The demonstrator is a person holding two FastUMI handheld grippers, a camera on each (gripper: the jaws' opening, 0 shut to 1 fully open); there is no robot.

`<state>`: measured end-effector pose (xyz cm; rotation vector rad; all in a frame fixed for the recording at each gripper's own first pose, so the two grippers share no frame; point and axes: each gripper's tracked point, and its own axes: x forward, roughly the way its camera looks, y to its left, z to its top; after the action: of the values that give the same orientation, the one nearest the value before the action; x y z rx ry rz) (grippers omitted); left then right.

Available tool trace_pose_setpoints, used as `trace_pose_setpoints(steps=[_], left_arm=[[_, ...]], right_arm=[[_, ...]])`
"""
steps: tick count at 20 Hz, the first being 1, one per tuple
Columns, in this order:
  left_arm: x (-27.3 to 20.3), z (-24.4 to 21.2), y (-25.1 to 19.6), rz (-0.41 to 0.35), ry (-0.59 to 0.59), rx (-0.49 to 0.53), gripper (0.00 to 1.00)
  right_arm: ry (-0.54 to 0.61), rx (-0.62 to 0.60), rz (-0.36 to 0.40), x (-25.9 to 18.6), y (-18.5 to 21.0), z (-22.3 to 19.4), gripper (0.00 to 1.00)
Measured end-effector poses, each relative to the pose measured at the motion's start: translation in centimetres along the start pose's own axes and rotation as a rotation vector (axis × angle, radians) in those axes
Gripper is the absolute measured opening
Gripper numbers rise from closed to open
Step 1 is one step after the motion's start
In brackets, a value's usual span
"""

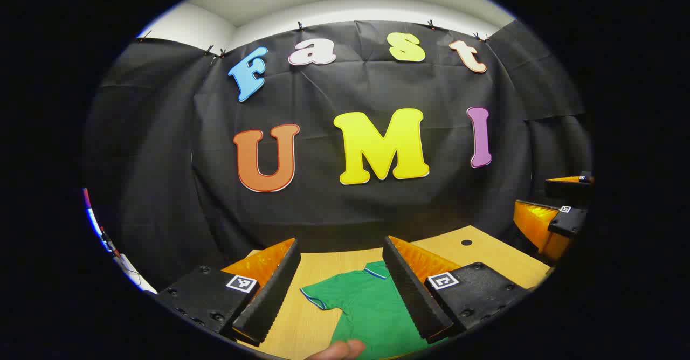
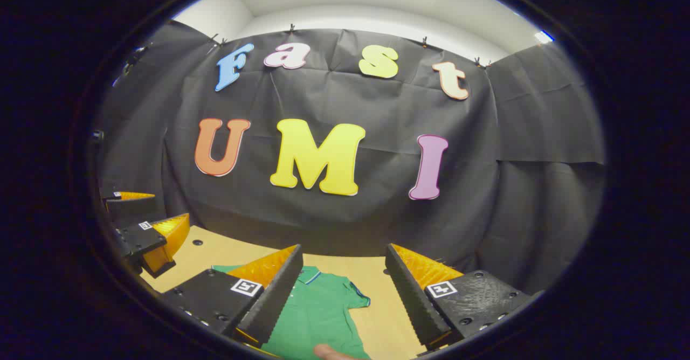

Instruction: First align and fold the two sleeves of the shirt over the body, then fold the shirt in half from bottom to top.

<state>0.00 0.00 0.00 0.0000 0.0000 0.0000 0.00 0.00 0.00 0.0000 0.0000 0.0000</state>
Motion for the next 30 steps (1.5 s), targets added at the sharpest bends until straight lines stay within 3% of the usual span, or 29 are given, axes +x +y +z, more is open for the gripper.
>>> trace_pose_setpoints(steps=[6,16,24,30], left_arm=[[0.5,0.1,-3.5,-0.020,0.026,-0.005,0.99],[2.7,0.6,-6.8,0.041,0.051,-0.002,0.99],[1.5,-1.0,-8.5,0.097,0.117,-0.006,0.99],[-1.7,-4.7,-8.0,0.192,0.219,0.038,0.99]], right_arm=[[0.032,-0.040,0.044,2.2,-2.2,-0.8,0.96],[0.131,-0.029,0.148,8.0,-4.6,-3.1,0.95],[0.453,0.011,0.194,16.8,-6.7,-15.1,0.95],[0.656,-0.128,0.176,23.6,-10.2,-26.7,0.97]])
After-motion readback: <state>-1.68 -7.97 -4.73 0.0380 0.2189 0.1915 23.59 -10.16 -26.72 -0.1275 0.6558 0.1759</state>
